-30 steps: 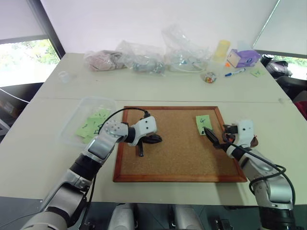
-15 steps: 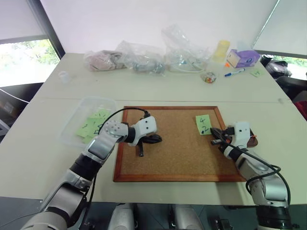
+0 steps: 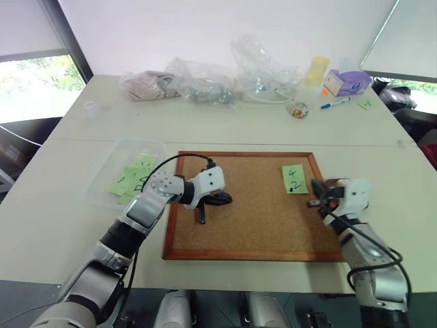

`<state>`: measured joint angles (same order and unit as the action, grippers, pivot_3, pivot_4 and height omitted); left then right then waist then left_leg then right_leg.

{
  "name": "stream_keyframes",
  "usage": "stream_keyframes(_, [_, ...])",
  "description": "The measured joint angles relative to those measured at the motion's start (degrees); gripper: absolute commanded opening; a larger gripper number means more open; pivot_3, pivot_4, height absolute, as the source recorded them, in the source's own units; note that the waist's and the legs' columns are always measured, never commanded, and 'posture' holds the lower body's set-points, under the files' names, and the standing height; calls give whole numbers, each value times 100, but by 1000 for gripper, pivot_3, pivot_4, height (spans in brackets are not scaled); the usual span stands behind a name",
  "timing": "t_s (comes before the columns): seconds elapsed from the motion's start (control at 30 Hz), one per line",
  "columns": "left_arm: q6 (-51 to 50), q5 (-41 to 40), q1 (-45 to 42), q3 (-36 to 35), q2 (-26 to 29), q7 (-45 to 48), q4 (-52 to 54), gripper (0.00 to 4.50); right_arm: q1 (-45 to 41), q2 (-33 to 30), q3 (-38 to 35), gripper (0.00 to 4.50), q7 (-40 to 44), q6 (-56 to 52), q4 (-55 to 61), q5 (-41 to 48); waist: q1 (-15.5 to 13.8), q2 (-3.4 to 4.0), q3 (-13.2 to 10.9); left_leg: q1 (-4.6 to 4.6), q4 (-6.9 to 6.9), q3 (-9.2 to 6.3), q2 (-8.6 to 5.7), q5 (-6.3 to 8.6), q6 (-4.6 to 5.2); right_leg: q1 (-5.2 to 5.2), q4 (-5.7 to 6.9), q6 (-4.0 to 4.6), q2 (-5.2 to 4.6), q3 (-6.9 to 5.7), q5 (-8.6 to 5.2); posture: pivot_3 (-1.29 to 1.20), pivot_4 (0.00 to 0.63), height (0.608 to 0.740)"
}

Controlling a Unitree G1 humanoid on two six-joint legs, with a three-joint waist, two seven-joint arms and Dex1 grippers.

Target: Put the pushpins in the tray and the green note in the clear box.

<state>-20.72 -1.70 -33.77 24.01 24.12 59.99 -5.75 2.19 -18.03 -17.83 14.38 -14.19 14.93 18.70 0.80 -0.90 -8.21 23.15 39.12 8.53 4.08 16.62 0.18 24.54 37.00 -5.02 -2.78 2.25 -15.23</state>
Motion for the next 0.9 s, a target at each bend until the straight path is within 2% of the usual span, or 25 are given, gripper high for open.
stream_keyframes(0.2, [12,0,-13,0,-9,42,-36,0,32,16,-38,32,-87,33,10,-7,6,0,0,0,0,-4,-2,0,0,0,0,0,0,1,0,0,150,737])
stream_keyframes(0.33, [17,2,-13,1,-11,46,-37,0,73,-32,-312,32,-370,8,-43,-79,2,0,0,0,0,-6,-3,0,0,0,0,0,0,1,0,0,150,737])
stream_keyframes(0.57, [18,18,-14,-3,-10,73,-42,0,151,-332,-507,32,-494,-306,-665,-280,14,1,0,-1,-1,-6,-3,0,0,0,0,1,0,1,0,0,150,737])
stream_keyframes(0.67, [25,23,-15,-4,-17,76,-49,0,93,-363,-504,848,-428,-328,-856,-280,12,1,0,-1,-1,-7,-3,0,1,-1,0,1,0,1,0,0,150,737])
stream_keyframes(0.9, [35,35,-21,-8,-43,81,-76,0,-24,-515,-526,4488,-366,-415,-1130,-282,3,1,0,-1,0,-8,-5,0,1,-2,-1,1,-1,1,0,0,150,737])
